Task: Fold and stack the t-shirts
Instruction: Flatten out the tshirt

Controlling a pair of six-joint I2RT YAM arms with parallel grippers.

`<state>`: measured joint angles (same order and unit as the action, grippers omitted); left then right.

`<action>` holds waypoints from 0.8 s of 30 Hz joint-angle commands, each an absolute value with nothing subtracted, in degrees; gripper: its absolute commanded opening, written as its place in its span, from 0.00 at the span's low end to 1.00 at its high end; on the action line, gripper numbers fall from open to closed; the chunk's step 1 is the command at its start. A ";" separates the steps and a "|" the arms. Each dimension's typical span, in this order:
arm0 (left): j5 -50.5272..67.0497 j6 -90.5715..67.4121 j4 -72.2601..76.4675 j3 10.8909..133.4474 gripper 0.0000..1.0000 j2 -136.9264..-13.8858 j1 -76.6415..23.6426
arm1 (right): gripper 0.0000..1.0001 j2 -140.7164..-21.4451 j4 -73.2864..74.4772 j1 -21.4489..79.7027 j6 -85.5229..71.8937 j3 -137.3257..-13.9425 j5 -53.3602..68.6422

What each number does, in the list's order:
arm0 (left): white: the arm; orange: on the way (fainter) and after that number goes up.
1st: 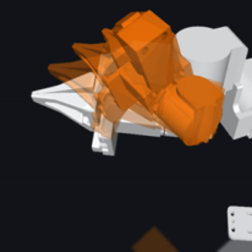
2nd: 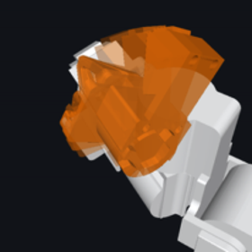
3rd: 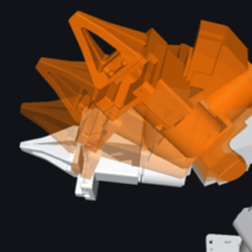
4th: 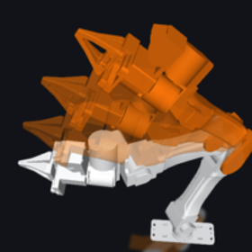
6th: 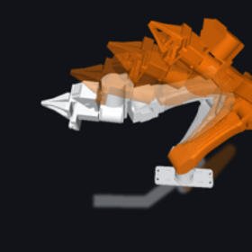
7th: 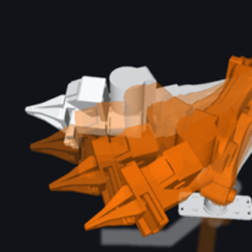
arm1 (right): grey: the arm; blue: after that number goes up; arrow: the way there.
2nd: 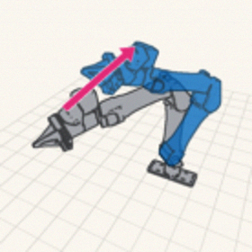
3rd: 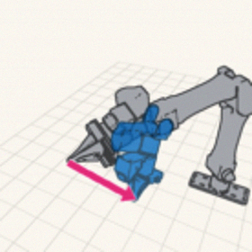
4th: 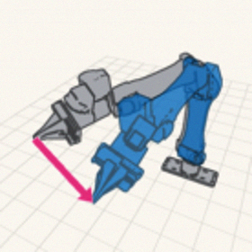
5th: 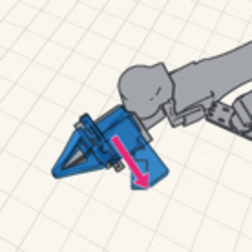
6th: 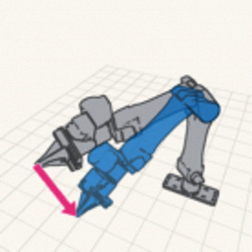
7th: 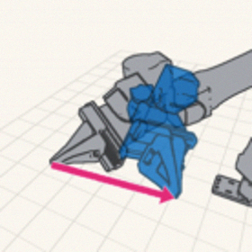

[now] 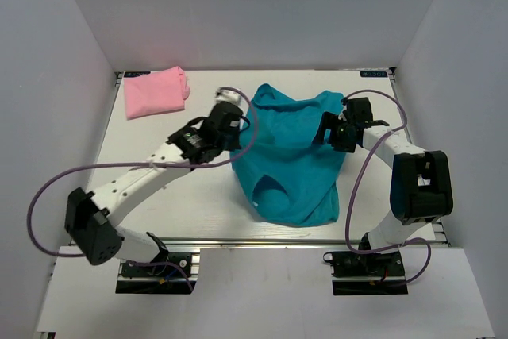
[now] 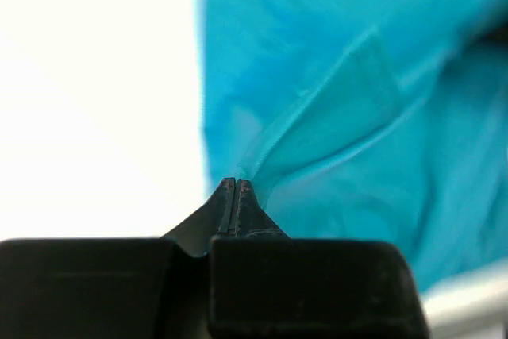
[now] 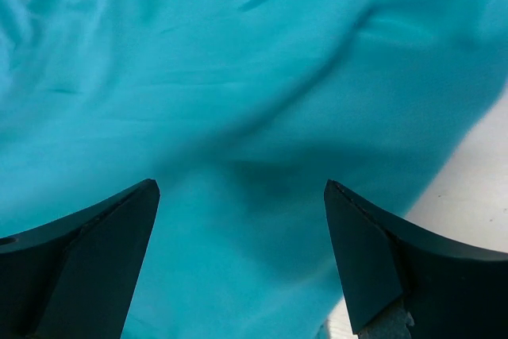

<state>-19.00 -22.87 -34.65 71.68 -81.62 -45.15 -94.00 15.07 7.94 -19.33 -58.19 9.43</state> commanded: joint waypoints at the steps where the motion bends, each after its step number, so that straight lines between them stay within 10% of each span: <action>1: -36.63 -34.69 -41.91 70.40 0.00 -78.32 -42.20 | 0.90 -92.37 14.85 7.82 -19.77 -58.54 8.18; 24: -36.48 -56.25 -49.22 60.03 0.00 -80.07 -19.43 | 0.90 -90.44 14.60 10.19 -14.34 -57.65 6.06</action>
<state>-37.30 -53.43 -50.48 60.58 -80.49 -20.93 -91.72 15.68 9.19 -16.95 -57.28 5.96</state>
